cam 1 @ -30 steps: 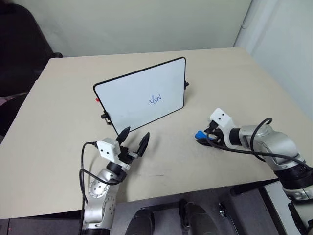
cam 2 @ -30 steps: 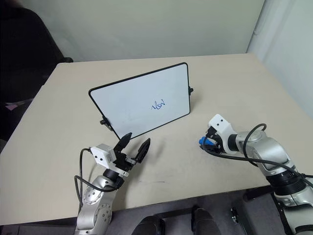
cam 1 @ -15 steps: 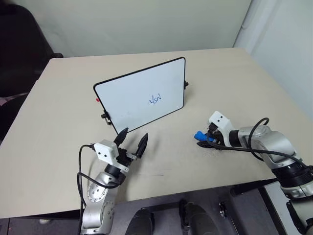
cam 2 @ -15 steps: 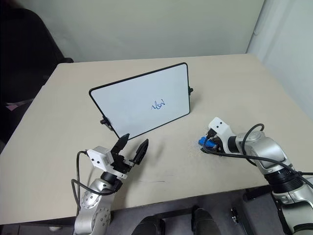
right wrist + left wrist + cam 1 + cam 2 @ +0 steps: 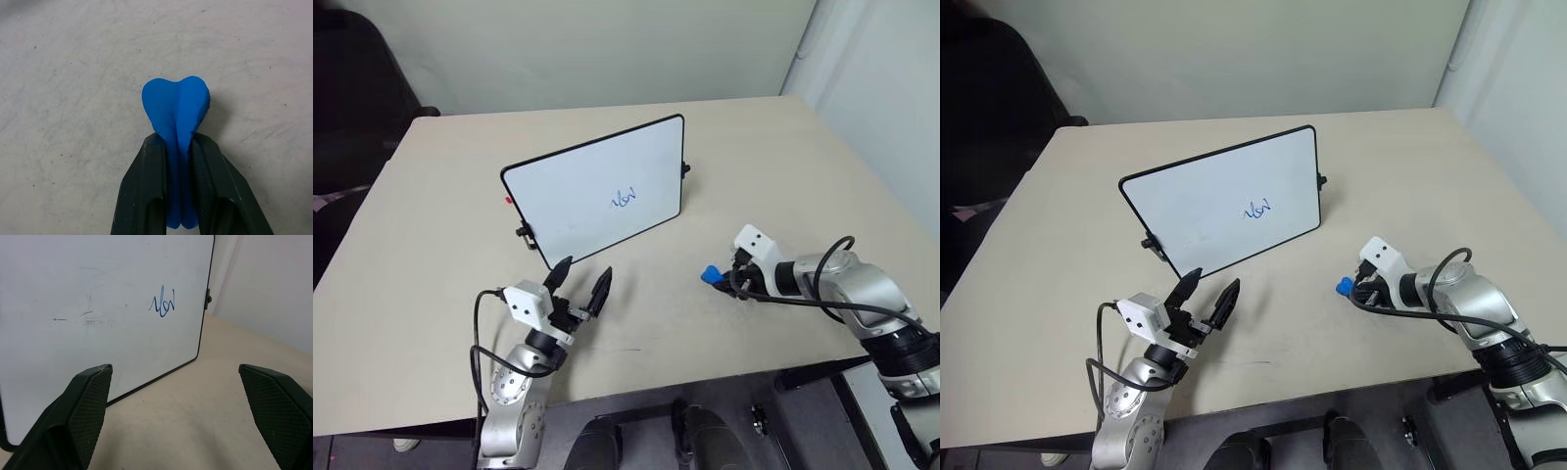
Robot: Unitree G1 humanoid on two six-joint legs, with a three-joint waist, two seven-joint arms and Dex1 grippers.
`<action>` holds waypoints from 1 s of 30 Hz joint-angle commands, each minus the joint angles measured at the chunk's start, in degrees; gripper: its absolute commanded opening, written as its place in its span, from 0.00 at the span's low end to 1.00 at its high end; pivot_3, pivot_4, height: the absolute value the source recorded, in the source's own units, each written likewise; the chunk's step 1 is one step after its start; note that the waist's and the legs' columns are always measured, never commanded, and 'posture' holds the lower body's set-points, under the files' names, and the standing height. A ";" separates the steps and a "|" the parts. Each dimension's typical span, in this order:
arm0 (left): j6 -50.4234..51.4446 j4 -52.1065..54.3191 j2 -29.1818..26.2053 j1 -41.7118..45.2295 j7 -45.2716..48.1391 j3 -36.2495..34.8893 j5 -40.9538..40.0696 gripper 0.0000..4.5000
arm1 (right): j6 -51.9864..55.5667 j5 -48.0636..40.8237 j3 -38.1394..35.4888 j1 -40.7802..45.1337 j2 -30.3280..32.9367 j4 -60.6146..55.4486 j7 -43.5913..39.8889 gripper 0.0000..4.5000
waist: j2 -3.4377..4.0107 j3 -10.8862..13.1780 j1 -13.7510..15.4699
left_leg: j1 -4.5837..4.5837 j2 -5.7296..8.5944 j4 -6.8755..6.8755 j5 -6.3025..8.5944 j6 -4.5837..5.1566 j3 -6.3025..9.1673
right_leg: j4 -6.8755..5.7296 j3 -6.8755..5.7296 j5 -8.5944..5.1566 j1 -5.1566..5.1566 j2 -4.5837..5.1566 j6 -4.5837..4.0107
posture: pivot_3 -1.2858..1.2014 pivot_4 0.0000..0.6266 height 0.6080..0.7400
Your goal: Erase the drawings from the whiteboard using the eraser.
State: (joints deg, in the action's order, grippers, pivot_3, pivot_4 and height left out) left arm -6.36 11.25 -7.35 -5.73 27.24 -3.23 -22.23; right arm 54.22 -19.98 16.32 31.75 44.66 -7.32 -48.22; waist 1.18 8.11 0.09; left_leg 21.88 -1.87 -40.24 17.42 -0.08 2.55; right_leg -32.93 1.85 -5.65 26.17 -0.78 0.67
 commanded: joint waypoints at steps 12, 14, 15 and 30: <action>-1.23 0.04 -0.12 1.60 0.58 -0.18 -0.20 1.00 | -7.15 0.35 -8.15 9.24 -22.24 1.33 14.09 0.08 | -0.01 0.01 -0.88 | -0.20 -0.03 0.06 -0.02 0.00 -0.01 | -0.02 -0.01 0.40 0.08 -0.04 -0.22 | 0.52 0.24 0.98; -1.15 -0.25 -0.28 1.93 0.74 -0.26 -0.28 1.00 | -8.45 2.23 -6.88 11.43 -25.80 4.39 15.91 0.08 | -0.01 0.00 -0.78 | -0.20 -0.09 0.06 -0.05 0.01 0.02 | -0.05 -0.03 0.48 0.11 -0.08 -0.34 | 0.52 0.24 0.98; -1.10 -0.39 -0.36 2.08 0.83 -0.31 -0.32 1.00 | -10.08 3.39 -6.37 12.64 -27.64 6.39 17.04 0.08 | -0.02 0.00 -0.67 | -0.20 -0.11 0.05 -0.06 0.01 0.04 | -0.06 -0.05 0.50 0.10 -0.09 -0.37 | 0.52 0.24 0.98; -1.09 1.94 -0.38 0.06 -0.15 -0.70 -0.57 1.00 | -19.34 7.48 -10.29 23.57 -39.53 26.26 25.28 0.08 | -0.02 0.00 -0.52 | 0.21 -0.12 0.08 -0.02 -0.12 -0.08 | -0.02 -0.06 0.70 0.59 0.02 -0.99 | 0.52 0.24 0.98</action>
State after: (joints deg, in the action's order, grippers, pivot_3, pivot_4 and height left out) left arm -6.46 10.34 -7.76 -5.31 27.17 -3.61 -22.35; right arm 36.64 -13.14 8.24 52.81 5.59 18.88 -25.19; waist 1.16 8.12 -0.43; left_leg 22.10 -1.99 -40.16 17.40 -0.20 2.46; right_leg -32.96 1.79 -4.94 26.77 -0.76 -0.33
